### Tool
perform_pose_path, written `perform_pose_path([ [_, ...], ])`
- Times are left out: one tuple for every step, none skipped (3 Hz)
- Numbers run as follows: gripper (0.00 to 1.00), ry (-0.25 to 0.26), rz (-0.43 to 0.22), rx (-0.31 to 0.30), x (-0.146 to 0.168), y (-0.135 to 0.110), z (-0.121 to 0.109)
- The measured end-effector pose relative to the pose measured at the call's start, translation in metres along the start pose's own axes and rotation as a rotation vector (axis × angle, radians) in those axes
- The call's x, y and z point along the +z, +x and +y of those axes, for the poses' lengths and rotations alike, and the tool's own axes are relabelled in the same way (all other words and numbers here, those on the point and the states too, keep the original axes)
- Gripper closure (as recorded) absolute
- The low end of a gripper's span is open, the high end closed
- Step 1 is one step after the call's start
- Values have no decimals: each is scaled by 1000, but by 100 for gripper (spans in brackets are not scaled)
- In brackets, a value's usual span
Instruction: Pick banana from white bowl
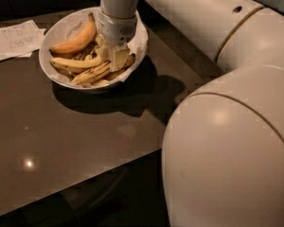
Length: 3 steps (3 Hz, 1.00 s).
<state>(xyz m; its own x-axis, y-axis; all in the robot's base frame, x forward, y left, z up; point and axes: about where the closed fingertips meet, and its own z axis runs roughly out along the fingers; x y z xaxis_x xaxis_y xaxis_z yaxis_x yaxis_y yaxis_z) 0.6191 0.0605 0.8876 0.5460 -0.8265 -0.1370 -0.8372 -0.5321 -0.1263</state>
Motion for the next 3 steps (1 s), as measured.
perform_pose_path([
  [100,0,0,0,0,0,0],
  [100,62,-44,28,-9,2,2],
  [100,132,-83,63,-37,5,10],
])
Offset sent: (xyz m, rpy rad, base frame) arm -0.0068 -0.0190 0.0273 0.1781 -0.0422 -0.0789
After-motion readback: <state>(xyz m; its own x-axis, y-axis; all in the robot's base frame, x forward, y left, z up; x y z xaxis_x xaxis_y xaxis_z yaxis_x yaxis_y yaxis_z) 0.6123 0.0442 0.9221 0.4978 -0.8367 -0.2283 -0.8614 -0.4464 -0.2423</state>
